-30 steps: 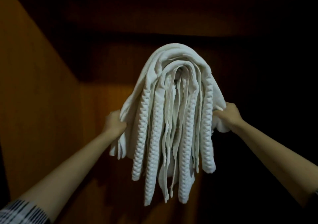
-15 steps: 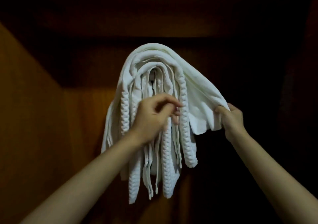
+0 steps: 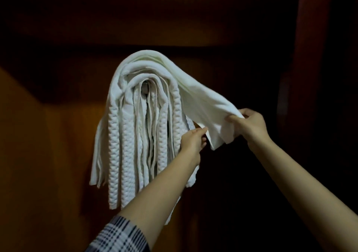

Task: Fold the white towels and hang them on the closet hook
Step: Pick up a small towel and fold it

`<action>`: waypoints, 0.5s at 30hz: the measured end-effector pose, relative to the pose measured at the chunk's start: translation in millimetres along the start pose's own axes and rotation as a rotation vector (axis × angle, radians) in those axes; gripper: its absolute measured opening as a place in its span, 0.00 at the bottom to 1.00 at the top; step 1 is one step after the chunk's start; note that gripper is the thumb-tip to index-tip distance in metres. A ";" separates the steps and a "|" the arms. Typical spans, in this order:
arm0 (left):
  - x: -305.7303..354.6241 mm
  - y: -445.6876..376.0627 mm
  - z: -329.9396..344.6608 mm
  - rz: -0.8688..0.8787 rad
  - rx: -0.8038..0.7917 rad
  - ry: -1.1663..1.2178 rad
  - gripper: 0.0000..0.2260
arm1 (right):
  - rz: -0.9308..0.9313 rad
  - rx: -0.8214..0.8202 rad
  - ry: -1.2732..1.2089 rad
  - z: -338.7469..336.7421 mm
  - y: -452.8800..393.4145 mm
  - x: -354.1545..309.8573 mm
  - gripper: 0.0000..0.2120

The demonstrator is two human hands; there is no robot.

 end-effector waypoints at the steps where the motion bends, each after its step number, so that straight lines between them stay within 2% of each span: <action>1: -1.4 1.3 1.7 0.019 0.001 -0.032 0.10 | -0.009 -0.013 0.021 -1.9 1.1 1.0 0.09; 3: -3.8 -0.9 0.3 0.067 0.022 -0.094 0.09 | -0.014 -0.066 0.038 -2.8 3.2 2.0 0.13; 6: -6.9 -0.7 -4.2 0.074 0.080 -0.065 0.07 | -0.025 -0.080 0.073 -7.3 2.8 3.6 0.14; 11: -10.7 -3.3 -9.6 0.069 0.097 -0.007 0.06 | -0.319 -0.027 0.393 -4.1 9.1 -0.8 0.15; 15: -8.0 0.8 -10.8 0.060 0.078 0.003 0.07 | -0.350 -0.065 0.521 10.2 16.5 11.5 0.15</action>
Point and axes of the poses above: each hand's wrist, its own y-axis away from the middle knuckle, its own z-axis out of the palm, x = y × z, the point moved 4 cm from there along -y, towards the middle knuckle, and after that the axes turned 3 degrees about -z, right-handed, at the moved point
